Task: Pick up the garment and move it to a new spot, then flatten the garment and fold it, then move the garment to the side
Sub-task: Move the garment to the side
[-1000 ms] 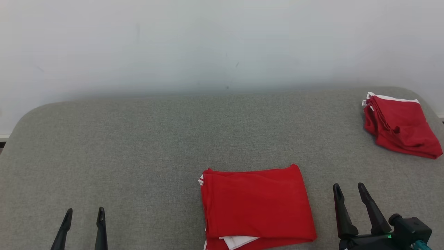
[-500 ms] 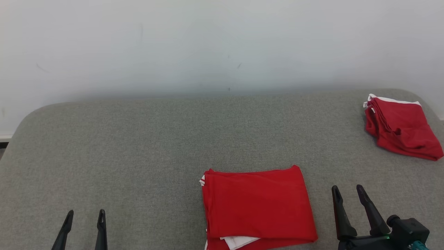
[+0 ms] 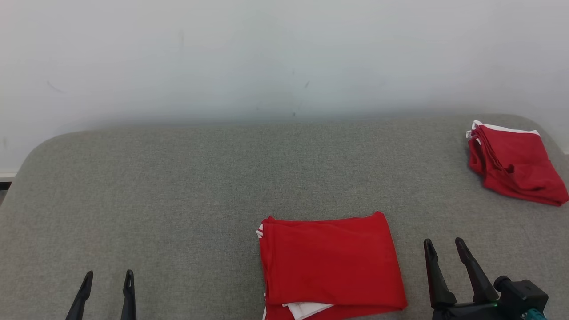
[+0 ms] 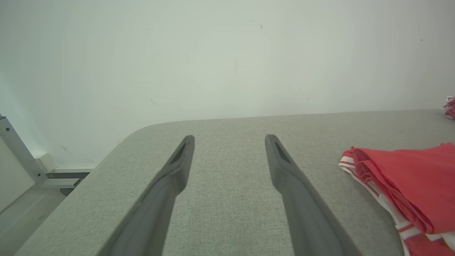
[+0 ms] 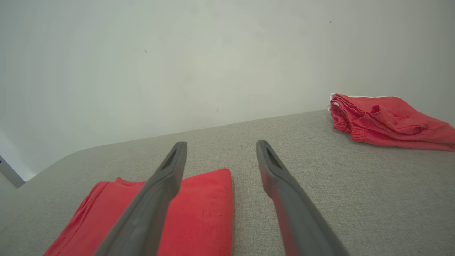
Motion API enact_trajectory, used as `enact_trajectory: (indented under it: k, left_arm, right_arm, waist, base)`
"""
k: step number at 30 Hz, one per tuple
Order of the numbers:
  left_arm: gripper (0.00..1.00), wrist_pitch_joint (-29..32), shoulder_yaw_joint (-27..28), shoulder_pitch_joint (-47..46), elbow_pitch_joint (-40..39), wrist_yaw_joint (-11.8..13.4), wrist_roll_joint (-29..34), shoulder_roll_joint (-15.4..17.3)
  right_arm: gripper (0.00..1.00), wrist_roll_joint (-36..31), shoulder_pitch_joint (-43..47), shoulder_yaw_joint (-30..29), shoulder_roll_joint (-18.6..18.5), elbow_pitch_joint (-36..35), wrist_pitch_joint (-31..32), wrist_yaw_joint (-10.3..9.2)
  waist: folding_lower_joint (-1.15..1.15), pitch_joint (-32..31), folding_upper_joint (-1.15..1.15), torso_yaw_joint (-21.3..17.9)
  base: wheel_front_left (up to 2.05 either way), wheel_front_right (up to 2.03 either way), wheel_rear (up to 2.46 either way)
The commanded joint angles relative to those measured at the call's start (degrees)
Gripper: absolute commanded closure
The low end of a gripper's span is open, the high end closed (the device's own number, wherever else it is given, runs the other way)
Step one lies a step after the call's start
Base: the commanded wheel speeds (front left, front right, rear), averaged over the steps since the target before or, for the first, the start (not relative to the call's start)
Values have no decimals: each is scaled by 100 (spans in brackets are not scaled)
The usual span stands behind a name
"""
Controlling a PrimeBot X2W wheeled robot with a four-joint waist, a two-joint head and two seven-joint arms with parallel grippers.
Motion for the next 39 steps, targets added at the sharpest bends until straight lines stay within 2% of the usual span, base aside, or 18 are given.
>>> enact_trajectory:
  k: [1, 10, 18, 29, 39]
  left_arm:
    - [0, -18, 9, 37, 12, 6, -44, 13]
    - [0, -18, 62, 46, 12, 6, -7, -43]
    - [0, -18, 60, -31, 35, 6, 35, -107]
    - [0, -18, -64, -230, 46, 8, 29, -136]
    - [0, -18, -171, -488, 104, 8, 6, -176]
  right_arm:
    - [0, -16, 4, 5, -2, 7, -23, -17]
    - [0, -16, -111, 17, -19, 72, -23, -16]
    - [0, -111, -764, 129, -148, 351, 84, -17]
    - [0, -73, -1615, 305, -183, 1435, 642, -17]
    - [0, 112, -2065, 546, -99, 2872, 975, -17]
  waist:
    - [0, 0, 0, 2]
    - [0, -7, 0, 10]
    - [0, 49, 0, 46]
    - [0, 259, 0, 242]
    - [0, 556, 0, 405]
  base:
    - [0, 0, 0]
    - [0, 0, 0]
    - [0, 0, 0]
    - [0, 0, 0]
    - [0, 0, 0]
